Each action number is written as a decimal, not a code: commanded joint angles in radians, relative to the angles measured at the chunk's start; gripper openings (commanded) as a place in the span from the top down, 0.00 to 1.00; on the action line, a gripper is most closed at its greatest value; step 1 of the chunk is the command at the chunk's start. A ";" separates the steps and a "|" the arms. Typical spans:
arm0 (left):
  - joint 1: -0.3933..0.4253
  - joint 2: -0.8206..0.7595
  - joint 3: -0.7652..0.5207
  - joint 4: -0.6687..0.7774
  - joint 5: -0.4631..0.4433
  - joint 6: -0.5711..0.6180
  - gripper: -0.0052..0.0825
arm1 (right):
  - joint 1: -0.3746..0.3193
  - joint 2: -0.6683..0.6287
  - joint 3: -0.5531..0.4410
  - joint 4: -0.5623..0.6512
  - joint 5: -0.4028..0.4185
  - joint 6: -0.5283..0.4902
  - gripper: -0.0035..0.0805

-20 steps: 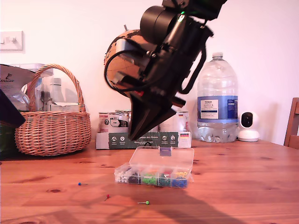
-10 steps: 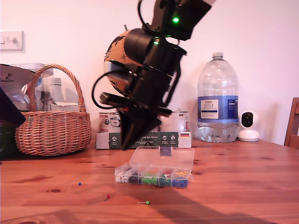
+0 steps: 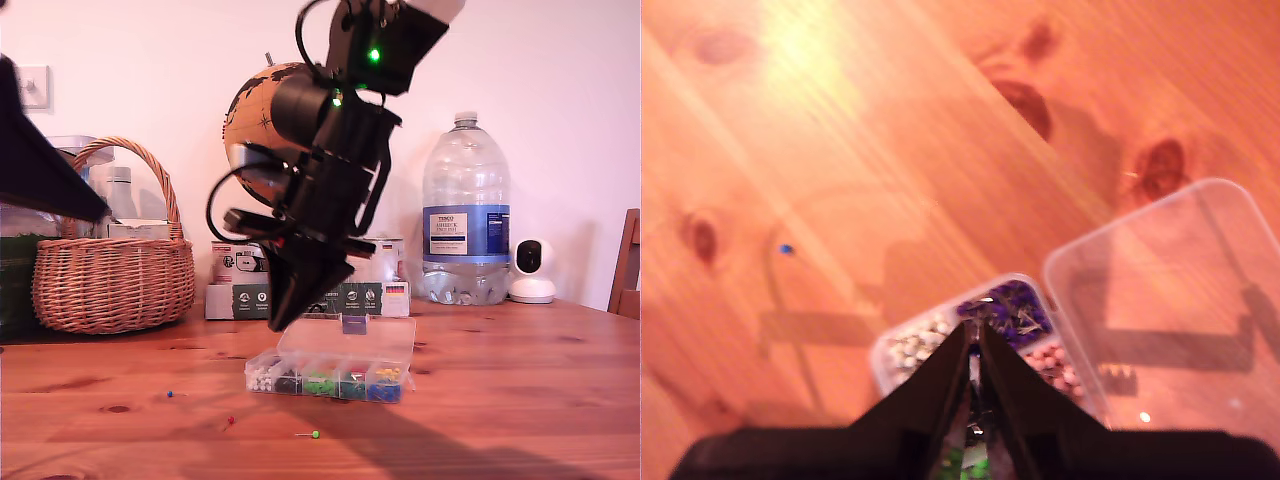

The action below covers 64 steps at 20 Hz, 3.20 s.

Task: Sort the loose pins on the table into their correct compartments

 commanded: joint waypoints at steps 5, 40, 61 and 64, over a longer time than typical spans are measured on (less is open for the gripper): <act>-0.003 0.150 0.007 0.150 0.002 -0.002 0.97 | -0.006 0.038 0.002 0.016 -0.001 0.000 0.97; -0.002 0.194 0.007 0.193 -0.027 0.001 0.97 | 0.000 -0.014 0.009 0.022 0.019 -0.031 0.97; 0.006 0.194 0.007 0.200 0.121 0.010 0.97 | 0.047 -0.354 -0.302 0.150 0.088 0.053 0.97; -0.057 0.194 0.007 0.100 0.163 0.023 0.97 | 0.064 -0.404 -0.377 0.126 0.083 0.042 0.97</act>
